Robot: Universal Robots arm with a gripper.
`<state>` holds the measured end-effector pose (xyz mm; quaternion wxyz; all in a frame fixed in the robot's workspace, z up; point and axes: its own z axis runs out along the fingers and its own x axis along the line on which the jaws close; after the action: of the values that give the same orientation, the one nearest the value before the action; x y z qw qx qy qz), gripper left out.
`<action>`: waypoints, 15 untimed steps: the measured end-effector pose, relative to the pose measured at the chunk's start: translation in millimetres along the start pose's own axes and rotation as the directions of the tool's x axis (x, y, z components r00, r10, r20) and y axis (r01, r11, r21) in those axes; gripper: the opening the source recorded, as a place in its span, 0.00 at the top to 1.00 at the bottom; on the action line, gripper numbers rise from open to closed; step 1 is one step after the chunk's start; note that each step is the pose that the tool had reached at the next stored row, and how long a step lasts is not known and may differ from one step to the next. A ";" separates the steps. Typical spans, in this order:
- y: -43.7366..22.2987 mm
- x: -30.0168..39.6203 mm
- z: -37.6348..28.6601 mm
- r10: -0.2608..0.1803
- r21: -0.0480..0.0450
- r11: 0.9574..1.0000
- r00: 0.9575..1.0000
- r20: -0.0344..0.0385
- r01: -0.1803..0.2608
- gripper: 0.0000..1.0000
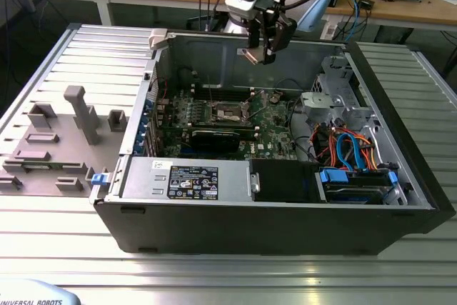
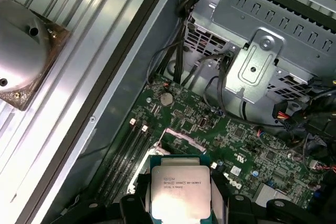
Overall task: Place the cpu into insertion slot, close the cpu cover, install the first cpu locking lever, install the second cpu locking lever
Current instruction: 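Place the cpu into insertion slot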
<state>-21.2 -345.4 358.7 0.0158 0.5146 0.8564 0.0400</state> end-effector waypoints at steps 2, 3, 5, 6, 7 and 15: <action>0.0 0.0 0.0 0.018 0.000 1.000 1.000 0.002 -0.018 0.46; 0.0 0.0 0.0 0.030 0.000 1.000 1.000 0.003 -0.030 0.46; 0.0 0.0 0.0 0.047 -0.001 0.999 0.999 0.004 -0.047 0.46; 0.0 0.0 0.0 0.057 -0.001 0.998 0.998 0.005 -0.057 0.46; 0.0 0.0 0.1 0.067 -0.001 0.998 0.998 0.006 -0.067 0.46; 0.0 0.0 0.3 0.175 -0.004 0.985 0.984 0.015 -0.175 0.46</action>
<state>-21.2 -345.4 358.5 0.0193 0.5881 0.8077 0.0384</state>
